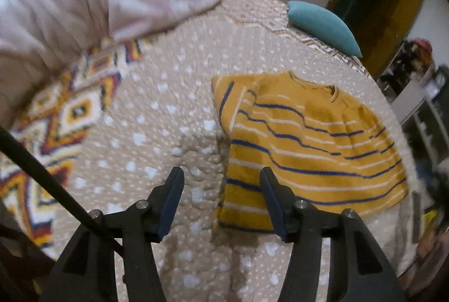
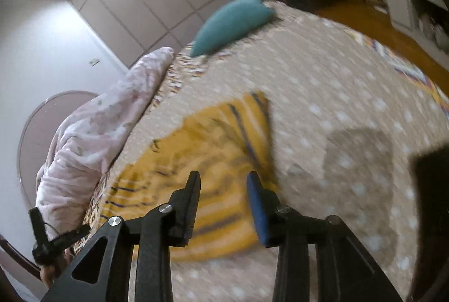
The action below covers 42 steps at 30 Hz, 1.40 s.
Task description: Fold small clothes
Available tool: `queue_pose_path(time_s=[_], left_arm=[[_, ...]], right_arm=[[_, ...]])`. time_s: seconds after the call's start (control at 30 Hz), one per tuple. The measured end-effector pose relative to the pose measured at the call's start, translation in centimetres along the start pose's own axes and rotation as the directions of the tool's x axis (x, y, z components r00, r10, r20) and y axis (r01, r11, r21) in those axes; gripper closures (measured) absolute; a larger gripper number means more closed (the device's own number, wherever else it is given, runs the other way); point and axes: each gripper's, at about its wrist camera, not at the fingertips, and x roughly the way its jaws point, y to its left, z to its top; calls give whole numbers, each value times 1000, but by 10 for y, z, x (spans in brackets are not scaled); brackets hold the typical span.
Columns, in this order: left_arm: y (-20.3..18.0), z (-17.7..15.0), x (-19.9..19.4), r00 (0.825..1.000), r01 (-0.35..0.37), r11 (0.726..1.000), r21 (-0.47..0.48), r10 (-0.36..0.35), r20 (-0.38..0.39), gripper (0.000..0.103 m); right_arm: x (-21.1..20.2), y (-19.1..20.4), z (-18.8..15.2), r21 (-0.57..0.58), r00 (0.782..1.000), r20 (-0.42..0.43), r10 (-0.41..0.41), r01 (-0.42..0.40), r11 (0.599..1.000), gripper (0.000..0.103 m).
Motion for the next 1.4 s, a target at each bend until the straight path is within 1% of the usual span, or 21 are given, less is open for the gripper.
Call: queue_pose_path(time_s=[0.1,0.17,0.23,0.27,0.33,0.37,0.47,0.53,0.57,0.63,0.67,0.7,0.73,0.83,0.87,0.9,0.97,1.07,1.17,1.3,1.4], left_arm=[[-15,-3,-11,999,22,999,46,-23,31,35],[-23,-4,-12,998,40,997,64,-42,40,33],[-35,-1,-8,998,46,996,72,-49,41,33],[-38,0,-5,998,50,996,72,-53,41,33],[-43,2,1,997,65,995,75,-68,38,33],[-46,3,5,997,66,994,82,-69,38,33],[-56,12,24,999,38,994,102,-41,29,31],[-61,16,36,999,34,994,107,-36,19,31],[-65,19,44,999,39,994,106,-41,14,31],[-73,25,56,998,56,993,100,-57,3,31],[-77,26,60,998,64,993,98,-64,-1,31],[-84,29,68,997,74,992,99,-74,-6,31],[-89,30,73,997,76,992,102,-76,-8,31],[-104,33,90,998,56,990,130,-55,-7,31],[-108,34,95,999,41,989,143,-40,-7,31],[-112,33,105,1000,14,986,169,-13,-9,31],[-117,30,119,999,-39,975,218,43,-12,30],[-121,23,126,997,-70,960,270,65,27,22],[-119,17,127,995,-90,957,275,76,62,14],[-115,19,134,996,-79,963,259,68,50,0],[-114,20,136,997,-69,965,253,60,42,0]], right_arm=[[48,25,14,-56,998,-67,12,-15,998,64],[94,30,22,-72,989,-149,-1,-10,997,64],[132,23,25,-69,977,-204,-68,55,996,67],[142,16,27,-75,971,-202,-129,116,990,71],[145,0,34,-85,949,-145,-280,270,959,103],[141,-8,35,-62,946,-127,-299,293,954,103],[135,-16,35,-24,958,-118,-261,260,965,103],[118,-12,33,-21,977,-94,-194,192,981,99],[109,-11,34,-19,985,-76,-156,155,988,93],[92,-9,37,-41,993,-35,-109,107,993,73],[89,-7,39,-65,995,-26,-101,100,993,56],[89,-2,42,-108,993,-22,-113,110,988,47],[92,2,45,-146,990,-21,-141,137,980,46],[128,13,47,-264,968,-100,-232,199,944,45],[137,13,43,-281,961,-142,-237,191,941,54],[143,11,41,-295,959,-170,-228,171,940,85],[141,4,46,-283,959,-160,-233,182,942,94],[136,-24,57,-202,950,-137,-282,252,946,97],[129,-32,57,-175,952,-130,-277,253,952,100],[109,-23,53,-146,963,-76,-260,247,958,91],[68,-9,43,-150,971,-23,-238,232,961,87]])
